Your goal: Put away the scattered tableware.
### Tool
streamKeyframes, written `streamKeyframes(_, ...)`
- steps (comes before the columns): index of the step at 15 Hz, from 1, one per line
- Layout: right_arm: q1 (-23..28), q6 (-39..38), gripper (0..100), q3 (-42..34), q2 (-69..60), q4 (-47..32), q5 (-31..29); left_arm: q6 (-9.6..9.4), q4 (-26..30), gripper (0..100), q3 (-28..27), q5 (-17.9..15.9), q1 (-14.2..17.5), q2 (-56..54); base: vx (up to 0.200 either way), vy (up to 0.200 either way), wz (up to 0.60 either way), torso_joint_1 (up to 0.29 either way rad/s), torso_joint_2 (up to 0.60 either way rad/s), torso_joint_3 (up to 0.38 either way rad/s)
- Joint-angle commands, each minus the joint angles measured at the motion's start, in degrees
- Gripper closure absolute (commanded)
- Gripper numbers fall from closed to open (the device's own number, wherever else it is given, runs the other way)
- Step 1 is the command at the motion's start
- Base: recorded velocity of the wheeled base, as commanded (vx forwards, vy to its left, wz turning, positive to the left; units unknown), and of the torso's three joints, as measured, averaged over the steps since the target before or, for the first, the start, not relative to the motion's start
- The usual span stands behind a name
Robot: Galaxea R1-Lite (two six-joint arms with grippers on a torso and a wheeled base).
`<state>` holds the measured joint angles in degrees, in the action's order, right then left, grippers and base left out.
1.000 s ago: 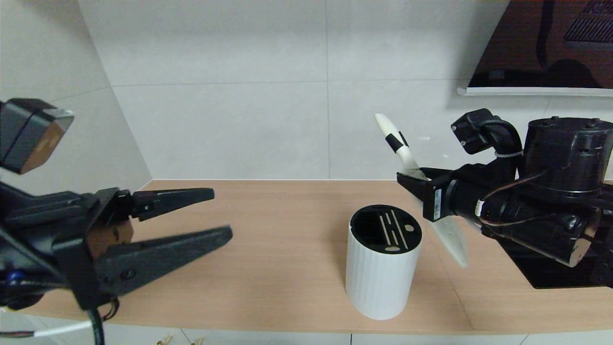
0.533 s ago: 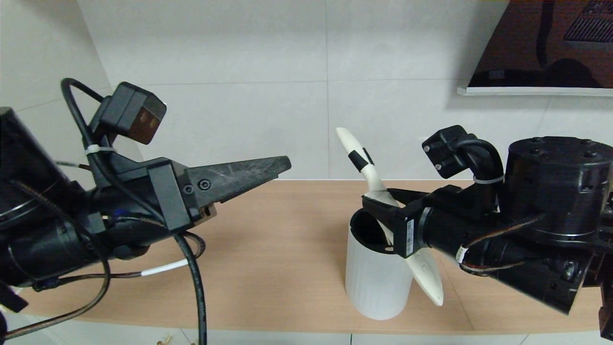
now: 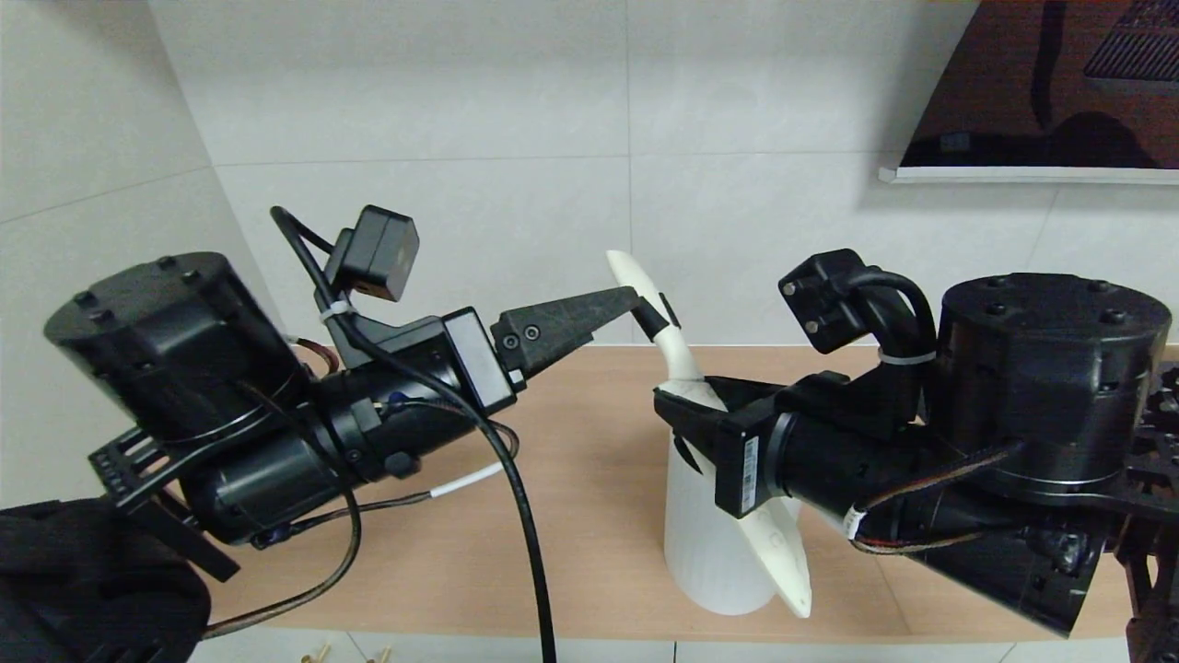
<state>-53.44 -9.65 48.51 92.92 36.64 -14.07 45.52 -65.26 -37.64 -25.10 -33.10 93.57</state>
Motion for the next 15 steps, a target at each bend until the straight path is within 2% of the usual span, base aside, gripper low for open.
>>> streamKeyframes(1,-0.9,0.0,100,0.1,0.7,0.0,0.0,0.01,0.0,0,-0.1,0.1,-0.5,2.2,0.000,0.000,0.00,0.000,0.00,0.000)
streamKeyframes(4,-2.1,-0.1,100,-0.2,0.6,0.0,0.0,0.01,0.0,0,-1.7,3.0,-0.7,5.0,0.000,0.000,0.00,0.000,0.00,0.000)
streamKeyframes(5,-2.1,-0.1,100,-0.2,0.6,0.0,0.0,0.01,0.0,0,-1.7,3.0,-0.7,5.0,0.000,0.000,0.00,0.000,0.00,0.000)
streamKeyframes(6,-2.4,0.0,100,-0.3,0.6,0.0,0.0,0.01,-0.1,0,-2.8,5.7,-1.4,6.3,0.000,0.000,0.00,0.000,0.00,0.000)
streamKeyframes(7,-2.4,-0.1,100,-0.3,0.6,0.0,0.0,0.01,-0.1,0,-3.0,6.3,-1.7,6.5,0.000,0.000,0.00,0.000,0.00,0.000)
streamKeyframes(15,-3.8,-0.1,100,-0.9,0.6,0.0,0.2,0.01,-2.0,0,-2.8,6.8,-2.8,7.2,0.000,0.000,0.00,0.000,0.00,0.000)
